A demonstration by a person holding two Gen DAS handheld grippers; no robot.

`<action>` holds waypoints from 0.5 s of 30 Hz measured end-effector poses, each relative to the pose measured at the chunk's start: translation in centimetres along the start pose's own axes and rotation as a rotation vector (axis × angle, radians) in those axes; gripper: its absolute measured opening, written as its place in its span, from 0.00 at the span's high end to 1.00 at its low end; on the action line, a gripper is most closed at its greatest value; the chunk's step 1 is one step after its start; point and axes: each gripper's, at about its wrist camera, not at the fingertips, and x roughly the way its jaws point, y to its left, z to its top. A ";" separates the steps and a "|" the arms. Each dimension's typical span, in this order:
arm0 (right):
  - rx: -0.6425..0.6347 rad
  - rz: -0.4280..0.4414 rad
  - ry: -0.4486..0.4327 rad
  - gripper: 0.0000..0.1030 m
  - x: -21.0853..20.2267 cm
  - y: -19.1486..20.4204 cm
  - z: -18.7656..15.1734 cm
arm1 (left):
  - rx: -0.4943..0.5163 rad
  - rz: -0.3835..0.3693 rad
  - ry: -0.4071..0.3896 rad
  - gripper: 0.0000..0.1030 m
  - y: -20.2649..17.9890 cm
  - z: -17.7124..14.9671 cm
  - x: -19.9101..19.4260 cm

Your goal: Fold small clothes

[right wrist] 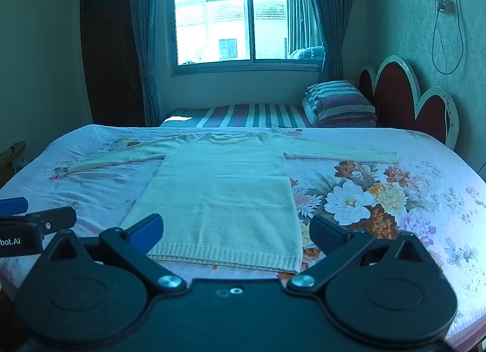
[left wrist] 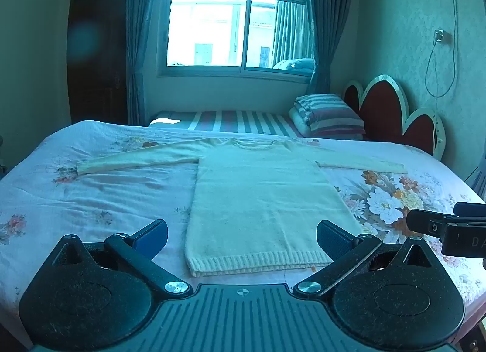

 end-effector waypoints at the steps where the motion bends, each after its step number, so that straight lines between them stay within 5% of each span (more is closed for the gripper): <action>1: 0.002 0.001 0.000 0.00 0.0 0.0 0.0 | -0.001 -0.002 0.000 0.00 0.0 0.0 0.0; 15: 0.008 0.005 -0.001 0.00 0.1 -0.1 0.0 | -0.009 -0.007 -0.001 0.00 0.2 -0.1 0.2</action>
